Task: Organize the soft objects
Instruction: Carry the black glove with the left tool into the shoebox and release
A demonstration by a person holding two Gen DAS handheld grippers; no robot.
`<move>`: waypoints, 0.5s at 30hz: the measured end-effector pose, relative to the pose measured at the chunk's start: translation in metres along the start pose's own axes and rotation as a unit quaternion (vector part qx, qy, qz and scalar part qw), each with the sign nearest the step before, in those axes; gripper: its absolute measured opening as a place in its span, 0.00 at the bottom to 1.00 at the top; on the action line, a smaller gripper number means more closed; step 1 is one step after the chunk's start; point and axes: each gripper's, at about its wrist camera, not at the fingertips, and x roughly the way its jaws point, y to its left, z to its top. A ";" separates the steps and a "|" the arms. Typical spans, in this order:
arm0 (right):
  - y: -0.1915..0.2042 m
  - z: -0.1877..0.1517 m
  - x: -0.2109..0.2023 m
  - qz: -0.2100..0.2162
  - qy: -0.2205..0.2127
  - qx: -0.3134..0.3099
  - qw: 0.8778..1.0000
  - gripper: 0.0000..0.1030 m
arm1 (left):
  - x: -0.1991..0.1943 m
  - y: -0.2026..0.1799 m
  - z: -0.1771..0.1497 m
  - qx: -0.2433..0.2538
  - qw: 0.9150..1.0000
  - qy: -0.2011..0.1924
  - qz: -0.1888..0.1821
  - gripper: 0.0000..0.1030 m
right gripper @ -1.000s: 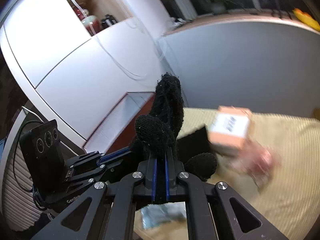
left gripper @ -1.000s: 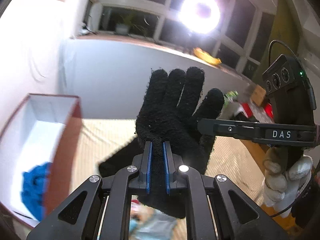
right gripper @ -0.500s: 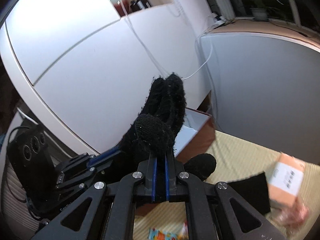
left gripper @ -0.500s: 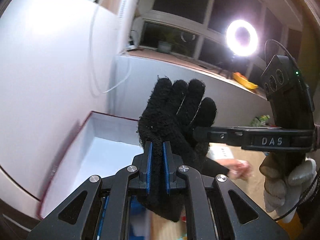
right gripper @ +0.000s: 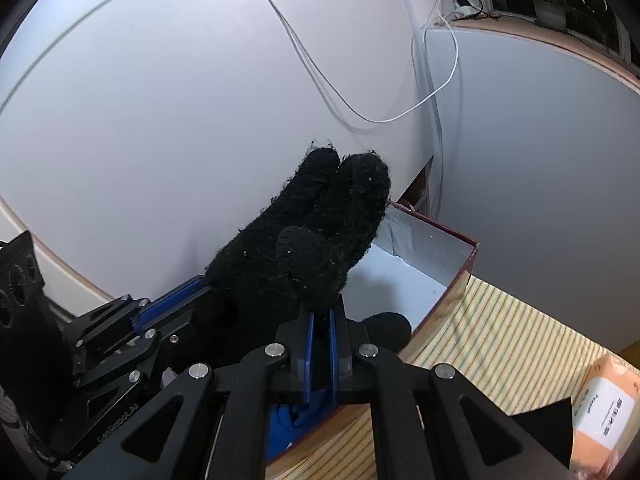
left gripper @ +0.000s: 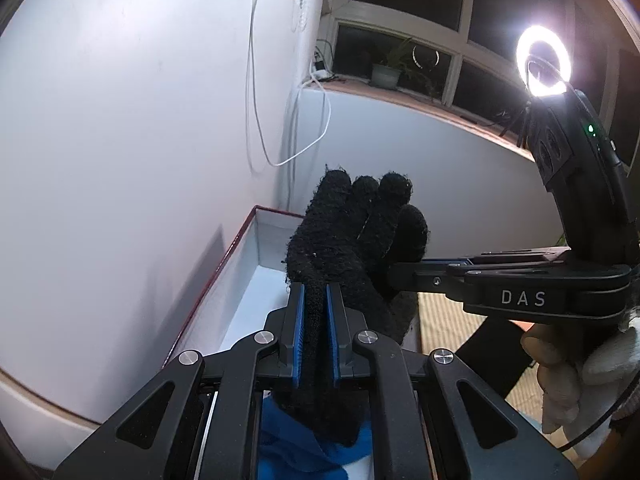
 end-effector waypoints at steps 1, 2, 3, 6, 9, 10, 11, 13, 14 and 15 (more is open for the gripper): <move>-0.003 0.003 0.003 0.000 0.003 0.002 1.000 0.06 | 0.004 0.000 0.000 0.000 1.000 0.003 0.006 0.09; -0.005 0.004 0.006 -0.001 0.004 0.004 1.000 0.06 | 0.006 -0.001 0.000 0.001 1.000 0.005 0.010 0.09; -0.006 0.005 0.009 -0.004 0.005 0.005 1.000 0.06 | 0.012 -0.001 0.002 0.003 1.000 0.008 0.016 0.09; -0.010 0.008 0.012 -0.012 0.007 0.012 1.000 0.10 | 0.020 0.000 0.001 0.004 0.999 0.014 0.042 0.18; -0.017 0.009 0.008 -0.017 0.000 0.024 1.000 0.45 | 0.020 0.001 0.002 -0.005 0.999 0.013 0.053 0.42; -0.020 0.008 0.004 -0.020 -0.009 0.025 0.999 0.54 | 0.018 0.001 0.002 -0.007 0.998 0.012 0.054 0.47; -0.021 0.007 0.001 -0.022 -0.014 0.025 0.999 0.56 | 0.016 0.001 0.002 -0.008 0.998 0.009 0.056 0.52; -0.024 0.005 -0.005 -0.027 -0.017 0.024 0.999 0.56 | 0.012 0.001 0.001 -0.007 0.998 0.006 0.058 0.52; -0.025 0.003 -0.008 -0.028 -0.017 0.025 0.999 0.56 | 0.010 0.000 0.001 -0.009 0.998 0.005 0.056 0.52; -0.027 0.000 -0.012 -0.030 -0.017 0.025 0.999 0.56 | 0.008 0.001 -0.001 -0.011 0.998 0.005 0.054 0.52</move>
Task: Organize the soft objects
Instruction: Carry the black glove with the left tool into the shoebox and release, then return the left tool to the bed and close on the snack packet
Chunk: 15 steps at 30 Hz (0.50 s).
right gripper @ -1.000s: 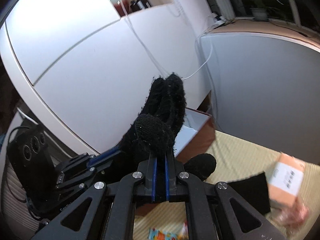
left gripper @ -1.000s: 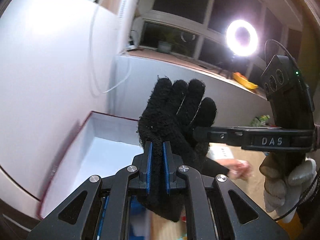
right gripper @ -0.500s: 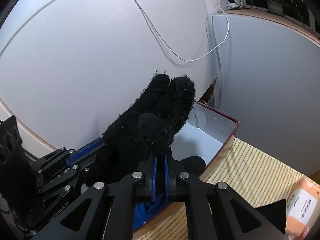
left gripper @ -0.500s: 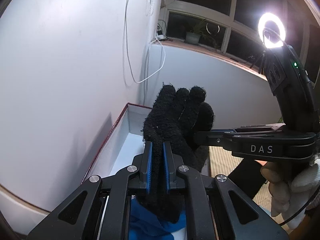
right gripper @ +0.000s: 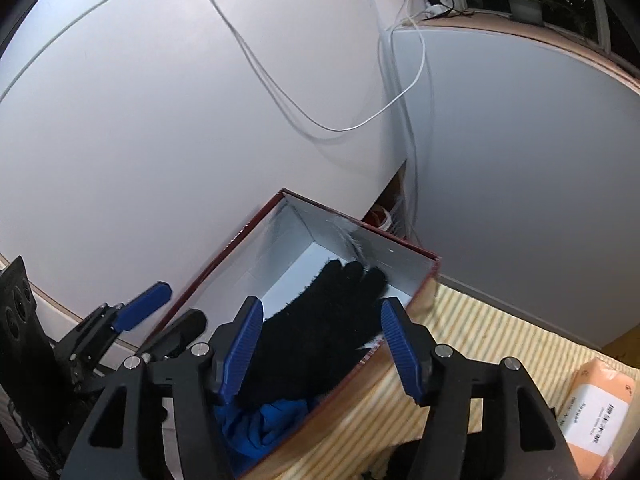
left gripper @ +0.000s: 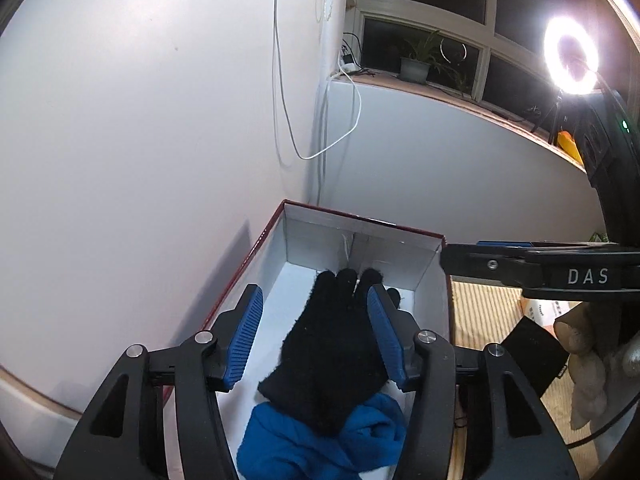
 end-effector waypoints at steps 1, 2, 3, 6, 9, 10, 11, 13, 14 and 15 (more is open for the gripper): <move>-0.002 -0.002 -0.004 -0.002 -0.001 0.000 1.000 0.57 | -0.003 0.000 -0.001 -0.001 1.000 0.000 -0.002 0.52; -0.003 -0.006 -0.008 -0.004 -0.003 0.000 1.000 0.57 | -0.007 -0.001 -0.002 0.000 1.000 -0.001 -0.003 0.52; -0.006 -0.010 -0.015 -0.006 -0.007 0.002 1.000 0.57 | -0.009 -0.002 -0.002 0.001 1.000 -0.002 -0.003 0.52; -0.013 -0.017 -0.027 -0.009 -0.012 0.004 1.000 0.60 | -0.020 -0.004 -0.006 -0.002 1.000 -0.005 -0.011 0.52; -0.018 -0.025 -0.041 -0.016 -0.014 0.000 1.000 0.60 | -0.031 -0.007 -0.011 -0.003 1.000 -0.007 -0.018 0.52; -0.019 -0.029 -0.047 -0.018 -0.015 -0.001 1.000 0.60 | -0.034 -0.008 -0.012 -0.003 1.000 -0.008 -0.020 0.52; -0.021 -0.033 -0.054 -0.019 -0.017 -0.003 1.000 0.60 | -0.037 -0.009 -0.014 -0.004 1.000 -0.009 -0.023 0.52; -0.024 -0.043 -0.067 -0.021 -0.021 -0.005 1.000 0.60 | -0.045 -0.011 -0.018 -0.009 0.999 -0.010 -0.031 0.52; -0.026 -0.048 -0.074 -0.023 -0.023 -0.006 0.999 0.61 | -0.049 -0.012 -0.020 -0.012 0.999 -0.010 -0.037 0.52; -0.029 -0.054 -0.082 -0.023 -0.025 -0.007 0.999 0.61 | -0.053 -0.014 -0.022 -0.011 0.999 -0.010 -0.041 0.52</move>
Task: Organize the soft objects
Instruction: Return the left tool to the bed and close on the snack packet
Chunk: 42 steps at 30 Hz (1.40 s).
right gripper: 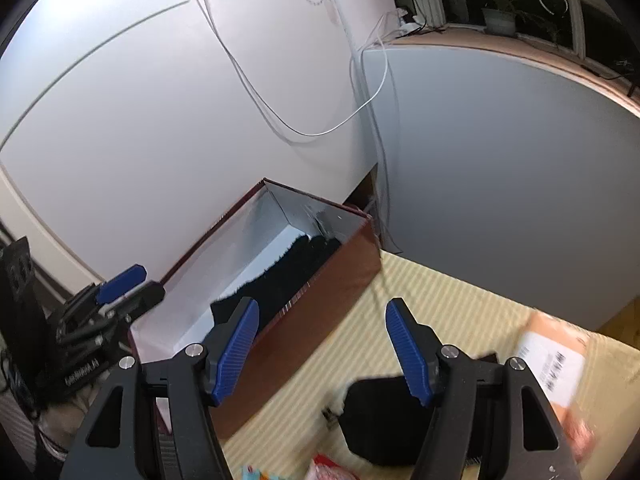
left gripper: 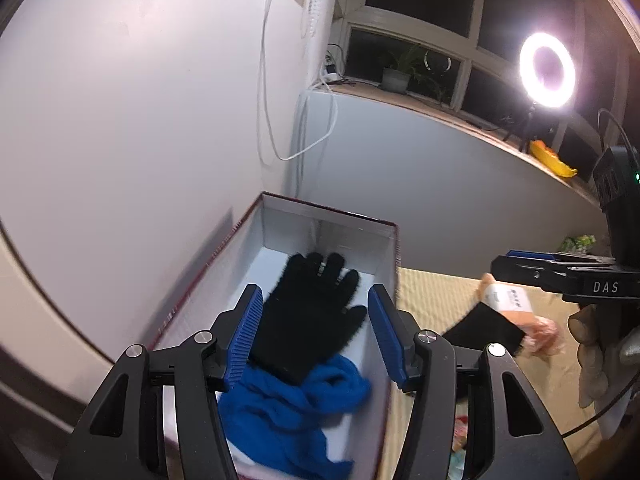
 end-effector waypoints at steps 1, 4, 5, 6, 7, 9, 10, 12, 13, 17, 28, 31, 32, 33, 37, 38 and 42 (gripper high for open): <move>-0.003 -0.006 -0.008 0.001 -0.003 0.000 1.000 0.61 | -0.005 -0.003 -0.003 0.002 1.000 -0.002 -0.004 0.52; -0.016 -0.026 -0.029 0.008 -0.011 0.008 1.000 0.65 | -0.017 -0.013 -0.014 0.004 1.000 -0.001 -0.024 0.61; -0.022 -0.034 -0.037 0.009 -0.014 0.012 1.000 0.65 | -0.020 -0.017 -0.019 0.006 0.999 0.000 -0.032 0.63; -0.028 -0.044 -0.044 0.007 -0.015 0.017 1.000 0.65 | -0.023 -0.021 -0.024 0.008 0.999 0.002 -0.041 0.63; -0.033 -0.051 -0.048 0.005 -0.017 0.020 1.000 0.65 | -0.026 -0.025 -0.028 0.011 0.999 0.004 -0.047 0.63; -0.046 -0.072 -0.059 0.000 -0.017 0.028 0.999 0.65 | -0.030 -0.034 -0.038 0.017 0.998 0.009 -0.058 0.63; -0.053 -0.084 -0.063 -0.003 -0.015 0.035 0.999 0.65 | -0.031 -0.039 -0.044 0.019 0.998 0.014 -0.064 0.63; -0.066 -0.103 -0.069 -0.006 -0.009 0.047 0.999 0.65 | -0.031 -0.049 -0.056 0.022 0.996 0.026 -0.079 0.63; -0.073 -0.114 -0.072 -0.005 -0.004 0.057 0.998 0.65 | -0.031 -0.053 -0.060 0.024 0.996 0.030 -0.084 0.63; -0.096 -0.153 -0.083 -0.004 0.005 0.092 0.996 0.65 | -0.030 -0.075 -0.081 0.033 0.992 0.052 -0.108 0.63; -0.115 -0.220 -0.081 0.008 0.022 0.153 0.988 0.65 | -0.006 -0.119 -0.118 0.048 0.982 0.118 -0.139 0.63; -0.112 -0.228 -0.070 0.019 0.034 0.163 0.986 0.65 | 0.003 -0.125 -0.123 0.057 0.980 0.131 -0.135 0.63; -0.112 -0.230 -0.066 0.023 0.037 0.166 0.985 0.65 | 0.005 -0.126 -0.125 0.058 0.980 0.134 -0.133 0.63; -0.111 -0.231 -0.063 0.028 0.039 0.169 0.984 0.65 | 0.008 -0.126 -0.126 0.059 0.980 0.137 -0.131 0.63; -0.103 -0.232 -0.053 0.034 0.047 0.167 0.984 0.65 | 0.022 -0.126 -0.130 0.060 0.980 0.150 -0.114 0.66; -0.101 -0.232 -0.050 0.036 0.049 0.167 0.984 0.65 | 0.026 -0.125 -0.131 0.058 0.980 0.157 -0.112 0.66; -0.098 -0.233 -0.040 0.039 0.054 0.170 0.983 0.65 | 0.040 -0.127 -0.133 0.061 0.978 0.173 -0.101 0.66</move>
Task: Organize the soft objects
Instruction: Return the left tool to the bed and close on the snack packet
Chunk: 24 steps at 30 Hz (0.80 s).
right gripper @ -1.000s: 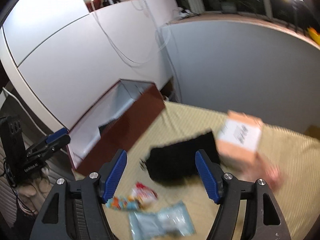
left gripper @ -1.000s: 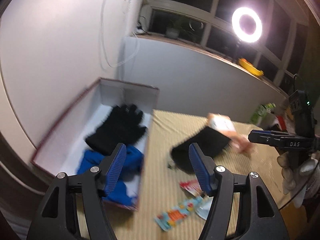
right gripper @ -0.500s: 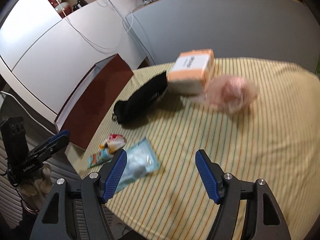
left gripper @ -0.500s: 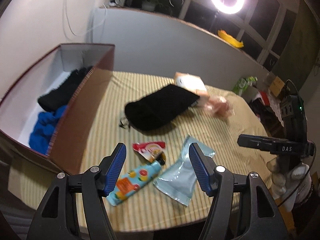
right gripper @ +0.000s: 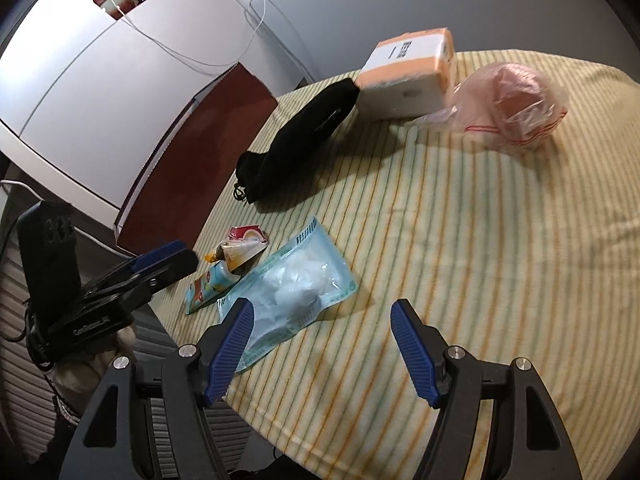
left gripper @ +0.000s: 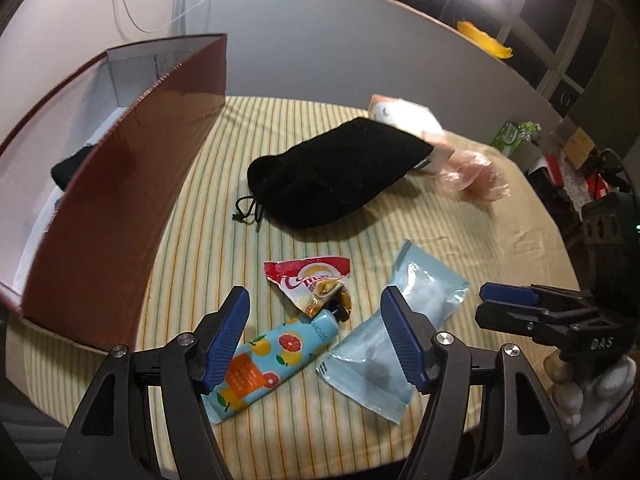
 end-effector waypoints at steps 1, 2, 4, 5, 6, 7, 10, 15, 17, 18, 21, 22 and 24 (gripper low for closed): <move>0.000 0.001 0.001 0.001 -0.001 0.002 1.000 0.65 | 0.005 -0.001 0.001 0.001 1.000 0.005 0.004 0.66; -0.001 0.001 0.003 0.003 -0.001 0.006 1.000 0.65 | 0.008 -0.001 0.002 0.002 1.000 0.009 0.004 0.66; -0.001 0.001 0.007 0.006 0.000 0.010 1.000 0.65 | 0.014 -0.003 0.003 0.005 1.000 0.016 0.005 0.66; -0.001 0.001 0.008 0.006 0.001 0.011 1.000 0.66 | 0.018 -0.004 0.003 0.008 1.000 0.019 0.007 0.66; 0.000 0.002 0.009 0.005 -0.003 0.009 1.000 0.65 | 0.020 -0.005 0.004 0.011 1.000 0.021 0.009 0.66; 0.000 0.002 0.010 0.004 -0.004 0.008 1.000 0.65 | 0.022 -0.007 0.004 0.013 1.000 0.023 0.010 0.66; 0.001 0.004 0.010 0.005 -0.006 0.010 1.000 0.65 | 0.029 -0.009 0.004 0.016 0.999 0.027 0.013 0.66; 0.011 0.006 0.015 -0.003 -0.012 -0.009 1.000 0.65 | 0.033 -0.013 0.004 0.029 0.999 0.024 0.023 0.66; 0.014 0.005 0.017 -0.007 -0.014 -0.017 1.000 0.64 | 0.034 -0.013 0.005 0.028 0.999 0.023 0.022 0.66; 0.016 0.005 0.018 -0.010 -0.014 -0.021 1.000 0.61 | 0.034 -0.013 0.005 0.028 0.999 0.022 0.023 0.66; 0.019 0.006 0.022 -0.019 -0.015 -0.028 0.999 0.50 | 0.036 -0.012 0.005 0.028 0.999 0.020 0.024 0.62; 0.019 0.007 0.022 -0.020 -0.016 -0.029 0.999 0.49 | 0.036 -0.012 0.005 0.030 0.999 0.020 0.024 0.60; 0.020 0.007 0.023 -0.023 -0.017 -0.030 0.999 0.46 | 0.038 -0.012 0.004 0.033 0.999 0.020 0.027 0.54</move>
